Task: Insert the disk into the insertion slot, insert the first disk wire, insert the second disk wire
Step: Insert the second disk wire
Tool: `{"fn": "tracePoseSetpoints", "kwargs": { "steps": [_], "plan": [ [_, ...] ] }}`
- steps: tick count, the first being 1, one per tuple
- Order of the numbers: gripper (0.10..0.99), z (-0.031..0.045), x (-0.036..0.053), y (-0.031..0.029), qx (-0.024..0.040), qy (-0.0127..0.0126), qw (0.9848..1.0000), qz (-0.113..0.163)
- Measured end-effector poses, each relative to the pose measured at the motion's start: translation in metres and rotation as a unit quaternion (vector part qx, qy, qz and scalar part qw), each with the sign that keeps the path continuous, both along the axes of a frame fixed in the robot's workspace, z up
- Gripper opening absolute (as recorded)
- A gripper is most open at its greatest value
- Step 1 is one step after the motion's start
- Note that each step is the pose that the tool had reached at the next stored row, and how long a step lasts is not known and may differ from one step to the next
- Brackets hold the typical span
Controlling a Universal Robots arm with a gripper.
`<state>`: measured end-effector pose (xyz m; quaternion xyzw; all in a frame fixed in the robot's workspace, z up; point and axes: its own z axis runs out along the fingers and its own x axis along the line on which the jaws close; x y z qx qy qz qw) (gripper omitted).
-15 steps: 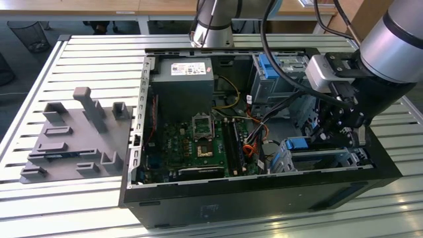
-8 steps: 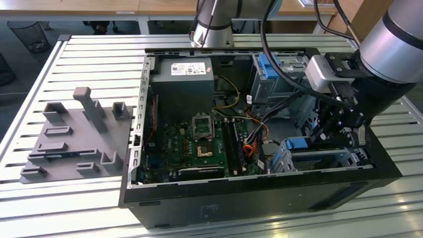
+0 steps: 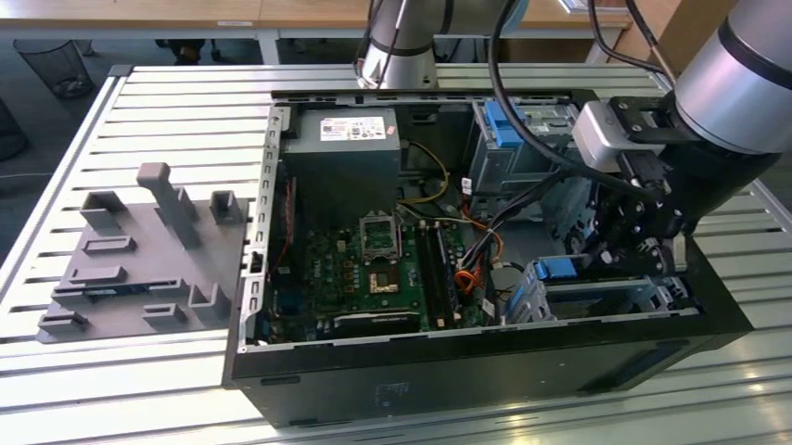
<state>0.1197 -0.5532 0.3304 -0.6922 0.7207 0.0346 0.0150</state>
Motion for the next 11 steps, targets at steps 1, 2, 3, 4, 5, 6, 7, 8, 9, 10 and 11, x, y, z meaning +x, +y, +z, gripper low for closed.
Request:
{"fn": "tracePoseSetpoints", "kwargs": {
  "steps": [1,2,3,4,5,6,7,8,9,10,11],
  "plan": [
    [0.224,0.0013,0.0,0.0,-0.0001,0.0,1.0,0.0],
    [0.224,0.0025,0.0,0.0,0.0,0.0,1.0,0.0],
    [0.224,0.0037,0.0,0.0,-0.0001,0.0,1.0,0.0],
    [0.224,0.0049,0.0,0.0,-0.0001,0.0,1.0,0.0],
    [0.224,0.0059,0.0,0.0,-0.0001,0.0,1.0,0.0],
    [0.224,0.0068,0.0,0.0,0.0,0.0001,1.0,0.0],
    [0.224,0.0078,0.0,0.0,0.0,0.0002,1.0,0.0],
    [0.224,0.009,0.0,0.0,0.0,0.0004,1.0,0.0],
    [0.224,0.0105,0.0,0.0,0.0,0.0008,1.0,0.0],
    [0.208,0.0111,0.0,0.0,0.0,0.0011,1.0,0.0],
    [0.145,0.0116,0.0,0.0,0.0,0.0013,1.0,0.0]
  ]
}}
